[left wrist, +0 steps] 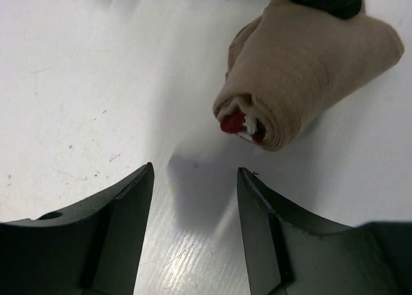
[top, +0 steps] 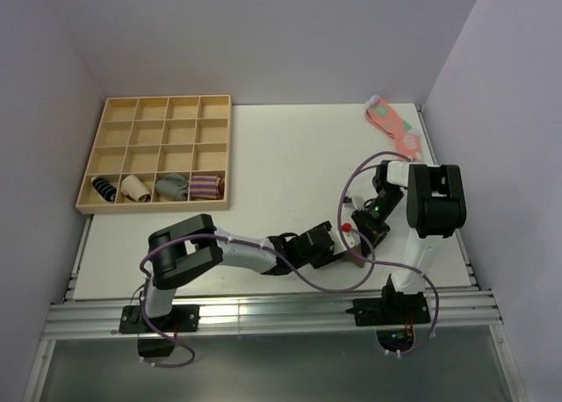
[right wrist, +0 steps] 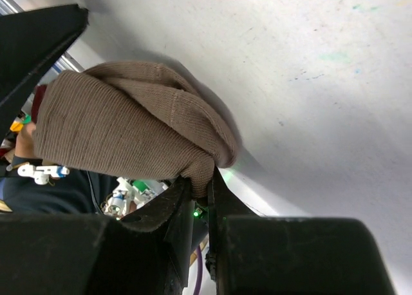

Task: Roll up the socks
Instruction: Roll the sock at the center of the board.

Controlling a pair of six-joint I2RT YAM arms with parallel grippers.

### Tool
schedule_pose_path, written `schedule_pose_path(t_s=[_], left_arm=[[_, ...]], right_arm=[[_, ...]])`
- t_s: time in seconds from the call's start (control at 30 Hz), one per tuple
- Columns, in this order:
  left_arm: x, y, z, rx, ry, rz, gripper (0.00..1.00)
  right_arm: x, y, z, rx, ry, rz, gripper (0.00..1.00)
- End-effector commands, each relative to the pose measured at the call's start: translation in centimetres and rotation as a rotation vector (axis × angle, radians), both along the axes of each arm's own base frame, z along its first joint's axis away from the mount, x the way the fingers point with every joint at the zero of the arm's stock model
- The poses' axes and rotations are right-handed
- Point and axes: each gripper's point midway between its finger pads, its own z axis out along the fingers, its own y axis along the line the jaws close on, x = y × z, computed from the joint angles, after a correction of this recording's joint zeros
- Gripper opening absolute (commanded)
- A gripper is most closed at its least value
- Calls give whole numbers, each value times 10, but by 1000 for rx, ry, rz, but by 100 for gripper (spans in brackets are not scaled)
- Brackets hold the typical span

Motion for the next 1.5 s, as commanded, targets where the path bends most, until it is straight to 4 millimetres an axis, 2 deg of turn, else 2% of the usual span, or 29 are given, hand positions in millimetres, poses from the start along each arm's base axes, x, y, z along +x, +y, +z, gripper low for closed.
schedule_pose_path(t_s=[0.0,0.37,0.6,0.83,1.47], left_arm=[[1,2,23,1,-76,-10,60],[-19,-7,60,-30,-151,-57,61],[-33,-19,69,-4,-195,-121,65],[-36,-35,81,-18,-242,-165,66],[-42,-71,74,-34,-300,-329,66]], right_arm=[[22,-14,-18,-70,-85,47,16],[34,-15,-5,-85,-156,51,15],[33,-14,-6,-98,-167,61,14],[32,-11,-5,-95,-167,68,14],[29,-9,-5,-84,-164,78,13]])
